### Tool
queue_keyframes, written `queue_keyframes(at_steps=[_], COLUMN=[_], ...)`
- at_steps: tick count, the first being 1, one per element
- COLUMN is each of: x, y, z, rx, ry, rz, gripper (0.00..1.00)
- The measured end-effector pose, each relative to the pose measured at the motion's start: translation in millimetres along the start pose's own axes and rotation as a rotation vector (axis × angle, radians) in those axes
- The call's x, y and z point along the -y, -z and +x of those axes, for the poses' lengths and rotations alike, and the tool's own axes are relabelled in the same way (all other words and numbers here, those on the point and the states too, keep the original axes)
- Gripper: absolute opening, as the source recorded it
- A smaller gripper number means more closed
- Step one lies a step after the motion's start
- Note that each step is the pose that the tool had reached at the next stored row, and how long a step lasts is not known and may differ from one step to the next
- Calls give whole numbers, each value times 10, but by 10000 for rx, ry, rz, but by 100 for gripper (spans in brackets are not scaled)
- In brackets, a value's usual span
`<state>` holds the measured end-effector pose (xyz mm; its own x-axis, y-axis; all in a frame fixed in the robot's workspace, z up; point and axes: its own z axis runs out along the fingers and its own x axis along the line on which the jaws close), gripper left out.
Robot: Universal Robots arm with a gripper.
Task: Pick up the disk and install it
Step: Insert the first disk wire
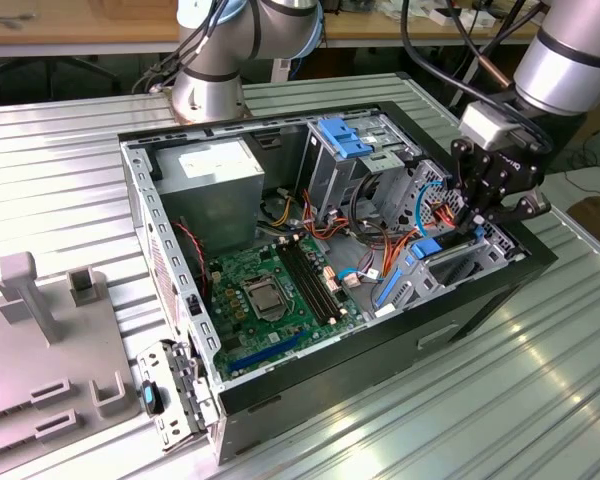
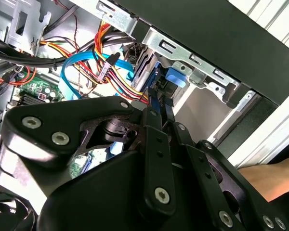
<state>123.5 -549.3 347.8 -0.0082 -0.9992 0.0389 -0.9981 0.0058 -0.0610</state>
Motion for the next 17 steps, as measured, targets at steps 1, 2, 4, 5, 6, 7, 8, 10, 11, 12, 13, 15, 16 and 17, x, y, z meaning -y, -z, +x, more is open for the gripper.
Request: queue_keyframes(at_steps=[1,2,4,5,6,7,8,10,11,12,13,15,16,17], x=[0,0,1,1,1,1,1,1,1,1,1,1,0,1], y=[1,1,3,2,2,2,2,2,2,1,0,0,-2,-2], z=[0,0,0,0,0,0,-1,-2,-2,-3,-4,-6,-7,-8], rx=[0,-2,-13,-12,-11,-11,-14,-18,-17,-18,-17,-19,-19,-19], ry=[-24,-59,-166,-185,-194,-206,-253,-306,-315,-323,-325,-326,-326,-326], rz=[-1,-2,-6,-7,-8,-8,-10,-12,-12,-13,-13,-13,-13,-13], gripper=[17,17,17,17,17,17,17,17,17,17,17,17,17,17])
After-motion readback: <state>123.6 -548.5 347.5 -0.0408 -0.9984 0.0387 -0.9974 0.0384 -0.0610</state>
